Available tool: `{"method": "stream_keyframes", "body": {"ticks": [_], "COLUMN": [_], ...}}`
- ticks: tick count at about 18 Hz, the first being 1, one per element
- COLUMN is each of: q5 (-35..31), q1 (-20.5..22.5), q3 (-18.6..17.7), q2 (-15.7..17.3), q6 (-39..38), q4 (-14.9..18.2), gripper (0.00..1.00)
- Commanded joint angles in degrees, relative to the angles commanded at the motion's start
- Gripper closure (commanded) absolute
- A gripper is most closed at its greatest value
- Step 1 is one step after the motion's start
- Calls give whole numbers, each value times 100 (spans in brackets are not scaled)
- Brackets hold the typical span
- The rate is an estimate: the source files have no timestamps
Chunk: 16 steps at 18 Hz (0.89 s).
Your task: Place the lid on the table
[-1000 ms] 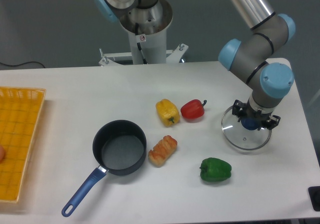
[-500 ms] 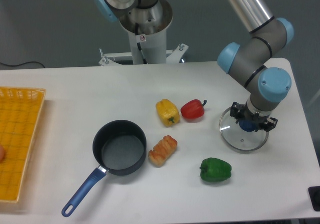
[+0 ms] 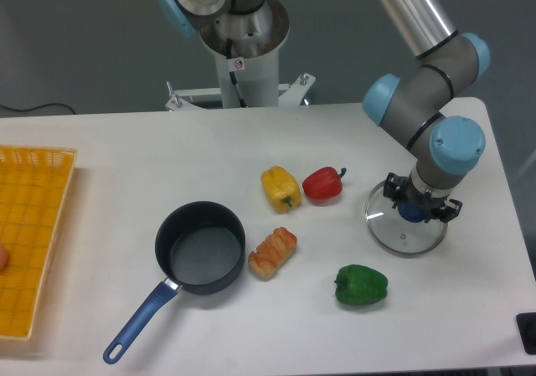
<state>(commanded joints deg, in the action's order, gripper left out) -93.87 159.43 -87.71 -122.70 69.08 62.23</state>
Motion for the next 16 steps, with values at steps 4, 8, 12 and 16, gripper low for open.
{"method": "stream_keyframes", "body": {"ticks": [4, 8, 12, 16], "q5": [-9, -17, -17, -18], "q1": [-52, -61, -62, -62], "q3": [-9, -9, -9, -9], "q2": [-53, -53, -61, -70], "q6": [-9, -9, -9, 0], "q4": [-18, -18, -18, -18], "gripper": [40, 39, 36, 31]}}
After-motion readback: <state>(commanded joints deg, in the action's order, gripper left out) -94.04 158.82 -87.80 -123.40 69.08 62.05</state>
